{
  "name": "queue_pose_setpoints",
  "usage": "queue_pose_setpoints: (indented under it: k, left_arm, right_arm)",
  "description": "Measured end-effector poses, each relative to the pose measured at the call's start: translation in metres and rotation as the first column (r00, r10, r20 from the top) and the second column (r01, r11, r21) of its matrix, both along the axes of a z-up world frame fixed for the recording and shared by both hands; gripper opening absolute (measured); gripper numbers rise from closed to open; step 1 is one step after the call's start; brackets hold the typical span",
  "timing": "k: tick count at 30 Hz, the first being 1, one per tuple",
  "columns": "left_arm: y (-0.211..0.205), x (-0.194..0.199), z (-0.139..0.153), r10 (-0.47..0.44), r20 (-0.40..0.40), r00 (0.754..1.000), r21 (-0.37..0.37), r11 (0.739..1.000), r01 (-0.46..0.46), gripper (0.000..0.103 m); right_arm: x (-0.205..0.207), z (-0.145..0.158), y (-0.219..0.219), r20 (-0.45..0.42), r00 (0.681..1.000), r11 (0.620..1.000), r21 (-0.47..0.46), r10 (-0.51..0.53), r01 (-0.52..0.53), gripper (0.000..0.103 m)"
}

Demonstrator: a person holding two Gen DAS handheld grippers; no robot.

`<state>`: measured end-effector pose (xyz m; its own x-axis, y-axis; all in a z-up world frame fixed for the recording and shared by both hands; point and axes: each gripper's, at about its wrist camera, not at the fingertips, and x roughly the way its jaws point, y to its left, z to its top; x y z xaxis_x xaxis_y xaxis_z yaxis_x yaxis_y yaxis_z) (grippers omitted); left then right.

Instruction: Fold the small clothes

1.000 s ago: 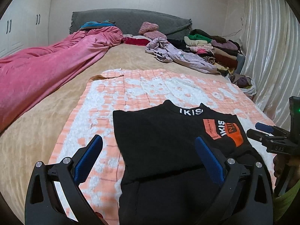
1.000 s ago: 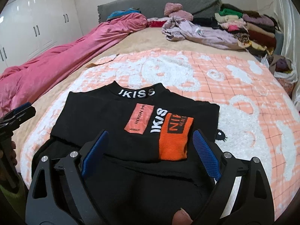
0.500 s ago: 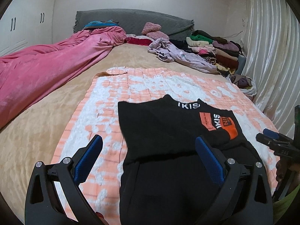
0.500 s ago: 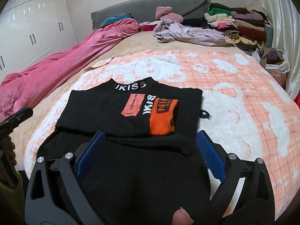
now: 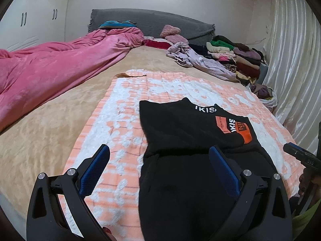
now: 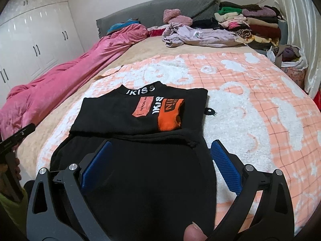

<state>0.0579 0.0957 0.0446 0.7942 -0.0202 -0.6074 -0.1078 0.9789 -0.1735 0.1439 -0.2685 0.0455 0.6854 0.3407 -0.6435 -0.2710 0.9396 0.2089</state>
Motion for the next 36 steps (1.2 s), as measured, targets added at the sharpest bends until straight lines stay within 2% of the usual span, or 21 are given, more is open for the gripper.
queue_pose_setpoints:
  k: [10, 18, 25, 34, 36]
  left_arm:
    - [0.022, -0.027, -0.002, 0.049, -0.019, 0.999, -0.014, 0.999, -0.049, 0.099]
    - [0.029, -0.048, -0.031, 0.033, -0.108, 0.994, -0.013, 0.999, -0.035, 0.099]
    - [0.025, -0.068, -0.072, -0.034, -0.203, 0.979, -0.089, 0.996, 0.017, 0.098]
    - [0.011, -0.089, -0.104, -0.112, -0.263, 0.958, -0.186, 0.981, 0.064, 0.097]
    - [0.007, -0.091, -0.11, -0.13, -0.272, 0.953, -0.208, 0.975, 0.074, 0.092]
  right_arm:
    - [-0.022, -0.002, -0.01, -0.01, 1.0, 1.0, -0.03, 0.005, -0.005, 0.093]
    - [-0.042, -0.016, -0.022, -0.053, 0.999, 0.998, -0.064, 0.0, -0.003, 0.093]
    - [-0.061, -0.033, -0.033, -0.104, 0.995, 0.996, -0.09, -0.007, -0.002, 0.093]
    - [-0.084, -0.059, -0.035, -0.179, 0.984, 0.995, -0.102, 0.0, -0.019, 0.093]
    - [-0.088, -0.063, -0.033, -0.195, 0.981, 0.995, -0.098, 0.008, -0.028, 0.093]
